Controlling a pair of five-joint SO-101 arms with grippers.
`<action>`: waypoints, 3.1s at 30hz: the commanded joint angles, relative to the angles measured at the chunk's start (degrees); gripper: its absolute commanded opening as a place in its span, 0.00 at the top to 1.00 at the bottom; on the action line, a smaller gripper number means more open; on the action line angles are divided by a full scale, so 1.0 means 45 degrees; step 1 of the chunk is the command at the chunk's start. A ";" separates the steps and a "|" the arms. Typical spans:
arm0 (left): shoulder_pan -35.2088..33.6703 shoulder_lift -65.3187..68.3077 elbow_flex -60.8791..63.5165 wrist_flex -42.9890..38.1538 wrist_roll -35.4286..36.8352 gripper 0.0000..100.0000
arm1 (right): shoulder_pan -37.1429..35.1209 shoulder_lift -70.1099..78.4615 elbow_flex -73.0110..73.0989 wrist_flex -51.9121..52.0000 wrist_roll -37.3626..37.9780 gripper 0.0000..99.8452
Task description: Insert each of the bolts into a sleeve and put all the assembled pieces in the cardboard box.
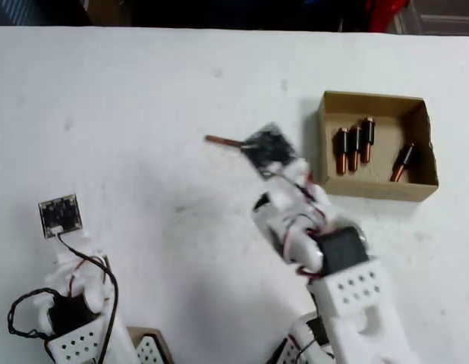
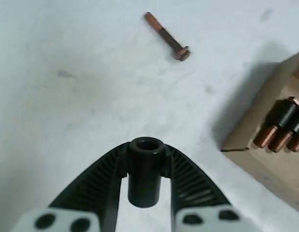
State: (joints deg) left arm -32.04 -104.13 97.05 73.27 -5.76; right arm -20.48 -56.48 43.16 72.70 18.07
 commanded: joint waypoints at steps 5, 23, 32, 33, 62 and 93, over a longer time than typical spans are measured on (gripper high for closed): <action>0.2764 -0.0088 -0.0020 0.0117 -0.0078 0.97 | 0.1455 -0.1631 0.1270 -0.0694 0.0098 0.98; 0.4151 -0.0088 -0.0117 -0.3106 -0.3692 0.97 | 0.1729 -0.4425 0.6349 -0.4054 0.0000 0.98; 0.4230 -0.0088 -0.2012 -0.2716 -0.5158 0.98 | 0.1748 -0.5480 0.7228 -0.4054 0.0000 0.98; 0.4230 -0.0088 -0.2266 -0.2540 -0.5353 0.98 | 0.1768 -0.5636 0.7326 -0.4034 0.0000 0.98; 0.7375 1.4193 -1.4535 -0.1582 -0.8264 0.97 | 0.2686 -0.9289 0.9651 -0.3956 0.0117 0.98; 0.9055 2.8552 -2.5651 -0.0645 -1.2816 0.97 | 0.2686 -0.9289 0.9924 -0.3995 0.0137 0.98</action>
State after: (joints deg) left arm 7.43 20.53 -10.02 66.86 -57.45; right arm -9.05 -97.71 88.26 55.65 18.24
